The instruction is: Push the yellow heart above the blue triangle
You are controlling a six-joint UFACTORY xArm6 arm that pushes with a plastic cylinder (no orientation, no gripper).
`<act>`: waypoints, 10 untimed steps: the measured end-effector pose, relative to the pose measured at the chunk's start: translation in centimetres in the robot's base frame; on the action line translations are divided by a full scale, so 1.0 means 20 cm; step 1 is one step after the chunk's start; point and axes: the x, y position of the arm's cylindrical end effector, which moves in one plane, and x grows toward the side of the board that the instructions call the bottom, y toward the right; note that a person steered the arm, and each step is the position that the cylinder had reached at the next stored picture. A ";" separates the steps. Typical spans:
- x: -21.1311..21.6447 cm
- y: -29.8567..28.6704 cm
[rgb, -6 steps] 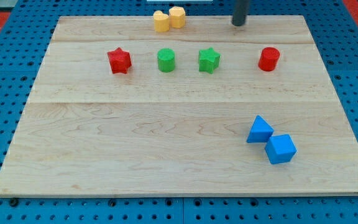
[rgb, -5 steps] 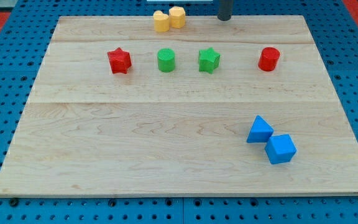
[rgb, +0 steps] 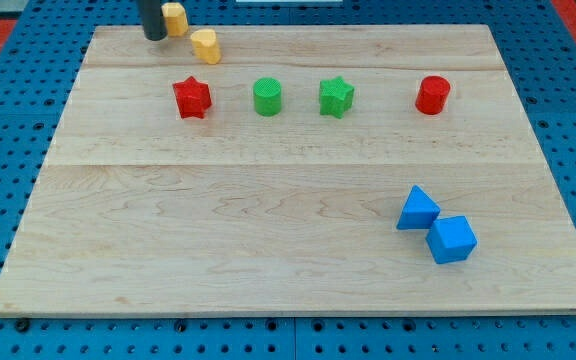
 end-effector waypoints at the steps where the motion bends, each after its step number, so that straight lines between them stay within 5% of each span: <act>1: 0.11 0.07; 3: 0.07 0.87; 6: 0.37 1.18; 10: 1.02 0.91</act>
